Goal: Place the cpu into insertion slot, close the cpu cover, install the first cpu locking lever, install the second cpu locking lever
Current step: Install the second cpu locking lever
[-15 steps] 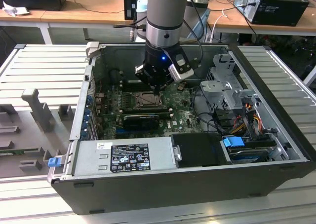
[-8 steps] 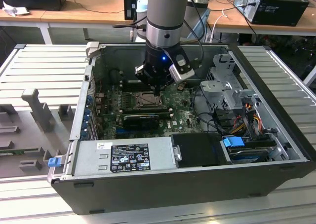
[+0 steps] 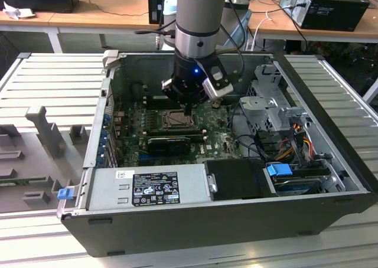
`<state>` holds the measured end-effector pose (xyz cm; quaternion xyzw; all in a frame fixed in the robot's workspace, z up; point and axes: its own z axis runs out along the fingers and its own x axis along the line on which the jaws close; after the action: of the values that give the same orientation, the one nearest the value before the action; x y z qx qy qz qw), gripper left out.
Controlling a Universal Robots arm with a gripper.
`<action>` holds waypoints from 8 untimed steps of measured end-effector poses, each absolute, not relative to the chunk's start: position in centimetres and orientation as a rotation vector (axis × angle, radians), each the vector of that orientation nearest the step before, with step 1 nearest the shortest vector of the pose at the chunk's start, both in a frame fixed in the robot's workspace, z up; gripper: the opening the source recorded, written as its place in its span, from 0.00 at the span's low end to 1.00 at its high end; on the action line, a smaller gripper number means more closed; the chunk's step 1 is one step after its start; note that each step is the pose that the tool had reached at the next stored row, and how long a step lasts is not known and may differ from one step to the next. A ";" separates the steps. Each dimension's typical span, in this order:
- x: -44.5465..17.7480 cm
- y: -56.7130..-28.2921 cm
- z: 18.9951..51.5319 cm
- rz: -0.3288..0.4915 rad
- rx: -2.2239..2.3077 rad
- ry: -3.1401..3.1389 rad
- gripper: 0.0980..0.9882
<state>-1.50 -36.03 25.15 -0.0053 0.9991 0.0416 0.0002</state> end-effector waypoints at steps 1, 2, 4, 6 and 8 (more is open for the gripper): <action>-1.5 -36.4 25.1 0.131 -0.017 3.138 0.01; -1.5 -36.7 25.1 0.131 -0.017 3.138 0.01; -1.5 -37.0 25.1 0.148 -0.017 3.138 0.01; -1.5 -37.4 25.1 0.220 -0.017 3.136 0.01; -1.5 -37.5 24.6 0.225 -0.018 3.136 0.01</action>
<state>-1.50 -37.53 24.61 -0.0057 0.9974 0.0715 -0.0015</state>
